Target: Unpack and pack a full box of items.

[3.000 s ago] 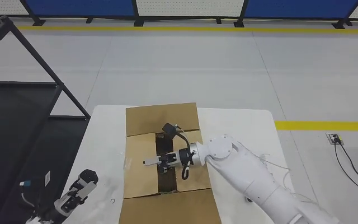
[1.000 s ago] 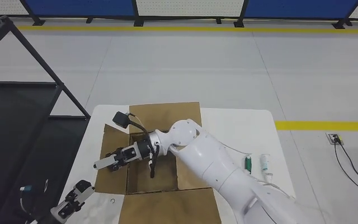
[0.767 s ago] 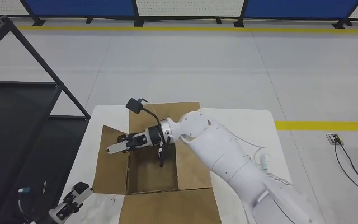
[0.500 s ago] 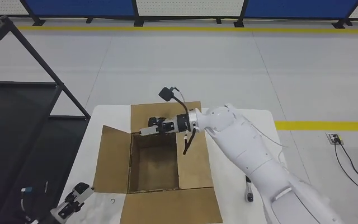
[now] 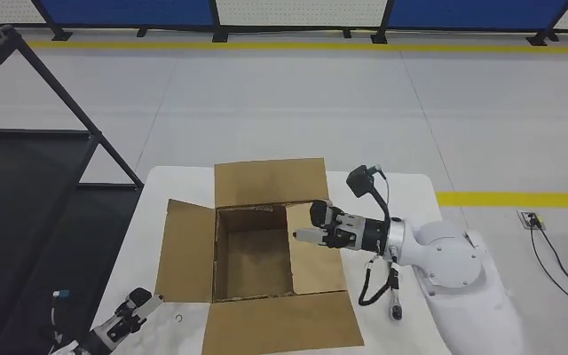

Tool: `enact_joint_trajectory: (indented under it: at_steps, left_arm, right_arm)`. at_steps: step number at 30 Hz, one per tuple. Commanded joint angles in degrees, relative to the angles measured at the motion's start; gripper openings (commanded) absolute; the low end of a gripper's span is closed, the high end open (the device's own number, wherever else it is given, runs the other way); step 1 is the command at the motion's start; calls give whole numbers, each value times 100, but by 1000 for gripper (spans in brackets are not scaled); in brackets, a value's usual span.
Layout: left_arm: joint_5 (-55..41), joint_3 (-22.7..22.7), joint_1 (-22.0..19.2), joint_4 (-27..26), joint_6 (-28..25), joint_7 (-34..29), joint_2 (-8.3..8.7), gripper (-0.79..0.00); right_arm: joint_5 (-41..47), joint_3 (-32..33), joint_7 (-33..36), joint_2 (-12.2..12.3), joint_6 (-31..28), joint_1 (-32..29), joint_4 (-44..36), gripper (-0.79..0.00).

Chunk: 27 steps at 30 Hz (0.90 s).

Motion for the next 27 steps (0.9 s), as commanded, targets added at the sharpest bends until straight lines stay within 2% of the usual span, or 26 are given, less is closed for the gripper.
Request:
enact_joint_trajectory:
  at_steps: [1,6,17,21,25,27]
  left_arm:
    - [-1,-14,-1,-20,-1,6,-6,0]
    - [8,-35,18,-74,-24,3,-22,0]
    - [-15,63,-73,-73,-10,-69,-50,0]
    - [77,117,-159,11,55,-141,-53,0]
    - [138,197,-222,77,84,-166,-62,0]
    - [136,207,-228,90,77,-179,-66,0]
  right_arm:
    - [-164,293,78,63,129,-254,-384,0]
    - [-674,672,380,166,881,-474,-579,0]
    - [-838,562,354,179,885,-527,-543,0]
    - [-1461,593,663,255,1094,-529,-586,0]
    - [-2613,808,1021,370,1563,-748,-651,0]
    - [-2792,810,1099,391,1699,-834,-650,0]
